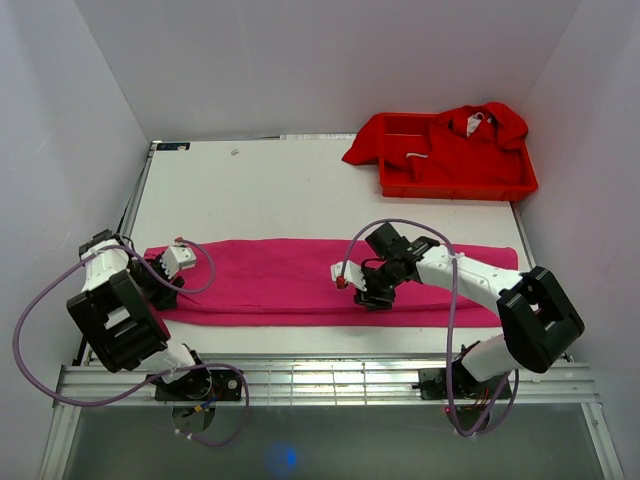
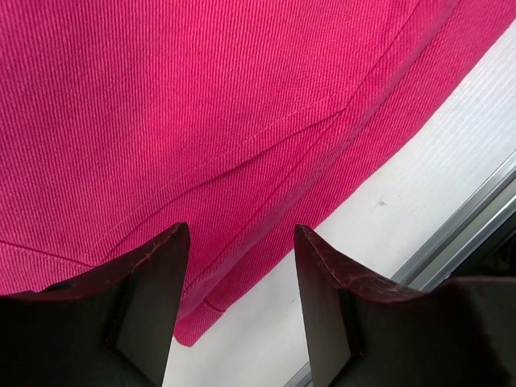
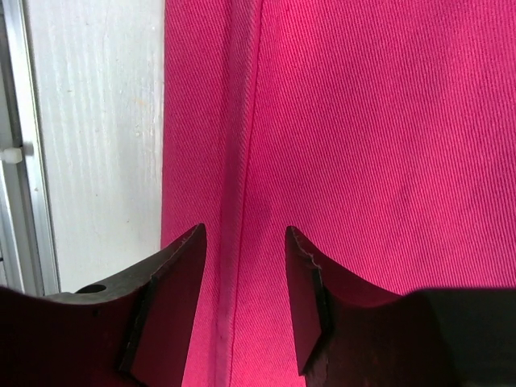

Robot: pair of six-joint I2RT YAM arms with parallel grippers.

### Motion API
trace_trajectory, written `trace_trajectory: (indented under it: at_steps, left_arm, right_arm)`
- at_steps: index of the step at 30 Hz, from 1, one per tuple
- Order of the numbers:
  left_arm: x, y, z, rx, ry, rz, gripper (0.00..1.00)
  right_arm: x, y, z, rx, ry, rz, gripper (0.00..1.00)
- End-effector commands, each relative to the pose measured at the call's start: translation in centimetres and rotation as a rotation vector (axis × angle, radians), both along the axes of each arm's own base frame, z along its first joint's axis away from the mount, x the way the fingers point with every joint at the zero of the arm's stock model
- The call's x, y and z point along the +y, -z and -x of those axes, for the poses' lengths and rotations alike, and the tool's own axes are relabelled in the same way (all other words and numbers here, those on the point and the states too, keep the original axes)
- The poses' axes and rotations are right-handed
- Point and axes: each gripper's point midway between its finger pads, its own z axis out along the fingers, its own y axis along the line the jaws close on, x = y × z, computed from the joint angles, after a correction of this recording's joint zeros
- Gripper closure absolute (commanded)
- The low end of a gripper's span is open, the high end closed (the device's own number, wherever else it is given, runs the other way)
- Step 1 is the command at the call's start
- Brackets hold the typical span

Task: Fold and stack the trousers
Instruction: Fold the trousers

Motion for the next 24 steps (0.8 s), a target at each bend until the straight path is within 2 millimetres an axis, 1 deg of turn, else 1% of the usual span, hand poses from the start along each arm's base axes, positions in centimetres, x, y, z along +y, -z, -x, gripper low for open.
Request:
trace_trajectory:
  at_steps: [1, 4, 7, 10, 11, 13, 14, 16, 17, 21, 23, 24]
  left_arm:
    - [1.3, -0.4, -0.8, -0.016, 0.001, -0.053, 0.35]
    - [1.5, 0.0, -0.6, -0.006, 0.0, -0.067, 0.34]
    - [1.7, 0.3, -0.5, 0.001, 0.001, -0.078, 0.35]
    - [1.8, 0.5, -0.4, 0.004, 0.002, -0.083, 0.37]
    - [1.8, 0.5, -0.3, 0.007, 0.003, -0.084, 0.4]
    - [2.0, 0.5, -0.3, 0.005, 0.004, -0.092, 0.45]
    - [2.1, 0.4, -0.3, 0.003, 0.004, -0.097, 0.51]
    - [2.3, 0.4, -0.5, -0.01, 0.001, -0.105, 0.55]
    - [2.3, 0.4, -0.5, -0.012, 0.004, -0.108, 0.56]
    - [2.6, 0.5, -0.4, -0.009, 0.004, -0.121, 0.67]
    - [2.9, 0.5, -0.3, -0.008, 0.002, -0.127, 0.71]
    - [2.9, 0.5, -0.3, -0.007, 0.007, -0.129, 0.75]
  right_arm:
    - [1.2, -0.3, -1.4, -0.042, 0.016, -0.008, 0.5]
    - [1.1, 0.5, -1.5, -0.032, 0.013, 0.018, 0.53]
    - [1.1, 0.9, -0.9, -0.013, -0.008, 0.031, 0.56]
    - [1.0, 1.5, 0.1, 0.0, -0.035, 0.045, 0.61]
    - [1.0, 1.5, 0.2, -0.001, -0.038, 0.047, 0.66]
    - [1.2, 1.1, 0.4, -0.01, -0.047, 0.037, 0.71]
    - [1.2, 1.0, 0.6, -0.008, -0.051, 0.031, 0.78]
    - [1.3, 0.5, 0.7, -0.021, -0.051, 0.022, 0.88]
    - [1.3, 0.3, 0.5, -0.03, -0.048, 0.022, 0.92]
    - [1.2, 0.0, 0.2, -0.056, -0.033, 0.022, 0.92]
    - [1.2, -0.3, -0.1, -0.076, -0.026, 0.015, 0.92]
    - [1.2, -0.4, -0.2, -0.081, -0.022, 0.013, 0.92]
